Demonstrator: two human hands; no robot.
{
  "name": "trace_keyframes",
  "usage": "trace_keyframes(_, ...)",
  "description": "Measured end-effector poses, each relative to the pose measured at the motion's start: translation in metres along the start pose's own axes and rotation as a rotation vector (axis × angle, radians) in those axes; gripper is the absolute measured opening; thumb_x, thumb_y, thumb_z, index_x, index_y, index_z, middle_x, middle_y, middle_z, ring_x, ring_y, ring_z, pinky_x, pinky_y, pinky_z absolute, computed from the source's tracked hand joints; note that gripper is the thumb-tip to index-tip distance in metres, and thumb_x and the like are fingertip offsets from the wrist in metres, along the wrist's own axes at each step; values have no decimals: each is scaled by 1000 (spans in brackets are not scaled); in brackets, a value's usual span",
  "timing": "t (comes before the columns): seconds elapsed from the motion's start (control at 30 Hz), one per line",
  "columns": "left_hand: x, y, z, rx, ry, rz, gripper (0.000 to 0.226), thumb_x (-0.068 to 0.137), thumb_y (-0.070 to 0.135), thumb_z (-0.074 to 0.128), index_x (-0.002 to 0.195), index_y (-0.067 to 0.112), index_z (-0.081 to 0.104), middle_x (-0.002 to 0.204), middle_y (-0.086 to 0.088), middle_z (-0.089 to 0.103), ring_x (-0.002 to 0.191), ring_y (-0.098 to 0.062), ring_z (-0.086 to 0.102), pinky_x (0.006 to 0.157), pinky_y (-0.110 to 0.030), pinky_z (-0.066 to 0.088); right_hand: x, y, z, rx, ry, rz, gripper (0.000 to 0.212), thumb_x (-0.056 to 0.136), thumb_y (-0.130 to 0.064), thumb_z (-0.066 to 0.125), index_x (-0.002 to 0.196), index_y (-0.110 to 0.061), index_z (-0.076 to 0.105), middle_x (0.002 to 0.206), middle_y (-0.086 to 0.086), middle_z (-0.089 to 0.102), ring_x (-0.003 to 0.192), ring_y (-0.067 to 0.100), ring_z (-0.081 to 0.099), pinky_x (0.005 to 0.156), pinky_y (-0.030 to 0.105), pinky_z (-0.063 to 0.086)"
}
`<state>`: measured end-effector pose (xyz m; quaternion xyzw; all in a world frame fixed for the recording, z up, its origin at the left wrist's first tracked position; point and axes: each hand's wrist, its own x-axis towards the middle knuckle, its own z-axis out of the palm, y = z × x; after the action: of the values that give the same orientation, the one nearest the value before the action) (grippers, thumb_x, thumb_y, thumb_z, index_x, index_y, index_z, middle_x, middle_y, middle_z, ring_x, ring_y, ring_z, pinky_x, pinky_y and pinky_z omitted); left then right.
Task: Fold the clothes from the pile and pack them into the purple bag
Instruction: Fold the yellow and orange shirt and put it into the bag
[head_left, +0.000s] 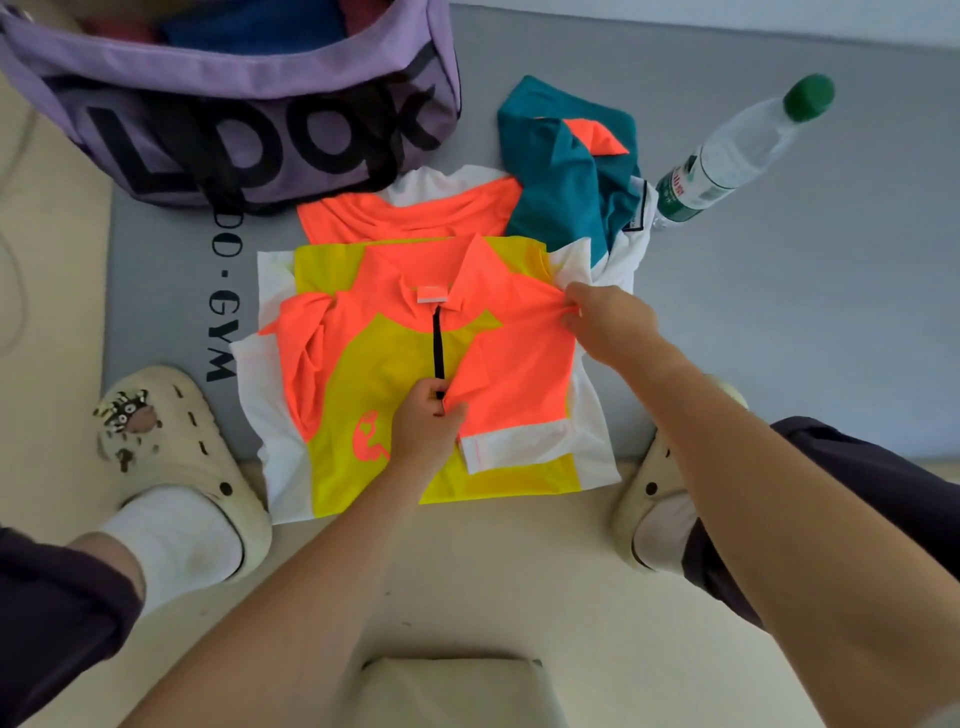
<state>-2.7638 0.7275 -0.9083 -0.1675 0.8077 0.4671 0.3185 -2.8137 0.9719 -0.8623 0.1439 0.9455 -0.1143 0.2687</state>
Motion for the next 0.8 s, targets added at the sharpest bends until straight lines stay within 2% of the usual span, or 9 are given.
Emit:
trace_keyframes(0.03,4,2,-3,30,43,7,4,90,21,62,88,17,62,84,-12,72,79,-33,69,71,-44,55,-1,1,0,-11,12,8,23,97,-27,43,116,-19,53,110,9,62,101,32,58,69,33,35)
trace_keyframes(0.13,8,11,-17,5,78,-71,45,100,44,43,75,12,63,69,-9,70,65,-30,69,69,-47,57,-6,-6,1,-52,75,51,22,97,-22,39,117,-17,48,100,10,63,84,31,57,60,31,34)
trace_keyframes(0.23,10,12,-46,223,252,-13,57,102,49,33,75,10,63,71,-10,67,71,-32,63,66,-42,51,-16,-29,4,20,191,38,21,96,-17,42,117,-14,45,95,11,62,70,30,55,54,32,36)
trace_keyframes(0.33,19,12,-92,302,501,110,39,100,37,43,79,9,57,79,-9,58,71,-30,54,56,-35,36,-25,-72,15,91,242,-148,22,96,-26,49,112,-10,51,97,13,63,82,37,62,60,38,45)
trace_keyframes(0.4,35,8,-125,331,559,101,24,94,32,51,98,10,59,102,-11,57,89,-30,55,66,-34,37,-24,-110,24,177,199,-220,21,96,-26,50,106,-9,57,94,16,66,86,37,63,62,39,45)
trace_keyframes(0.5,57,2,-164,425,379,29,52,85,44,64,126,13,55,123,-14,55,115,-34,51,89,-42,46,-18,-168,40,450,33,-271,16,92,-17,57,94,-4,65,84,15,69,84,36,66,67,39,47)
trace_keyframes(0.6,71,-8,-182,599,176,78,58,79,54,70,127,24,60,121,-11,56,121,-33,48,93,-40,43,-11,-216,59,634,-41,-263,13,89,-9,59,90,1,68,86,18,71,87,36,67,74,37,45)
trace_keyframes(0.7,80,-20,-193,587,239,45,60,74,54,75,124,28,56,123,-9,48,121,-31,45,93,-40,41,-2,-240,70,652,-48,-222,21,87,-12,65,105,-1,69,103,18,71,96,31,65,83,34,43)
trace_keyframes(0.8,87,-28,-202,697,238,52,59,73,53,77,117,20,58,114,-9,46,115,-31,45,90,-40,42,4,-245,74,642,-69,-345,14,84,-4,66,93,5,73,87,22,70,76,28,61,75,36,40)
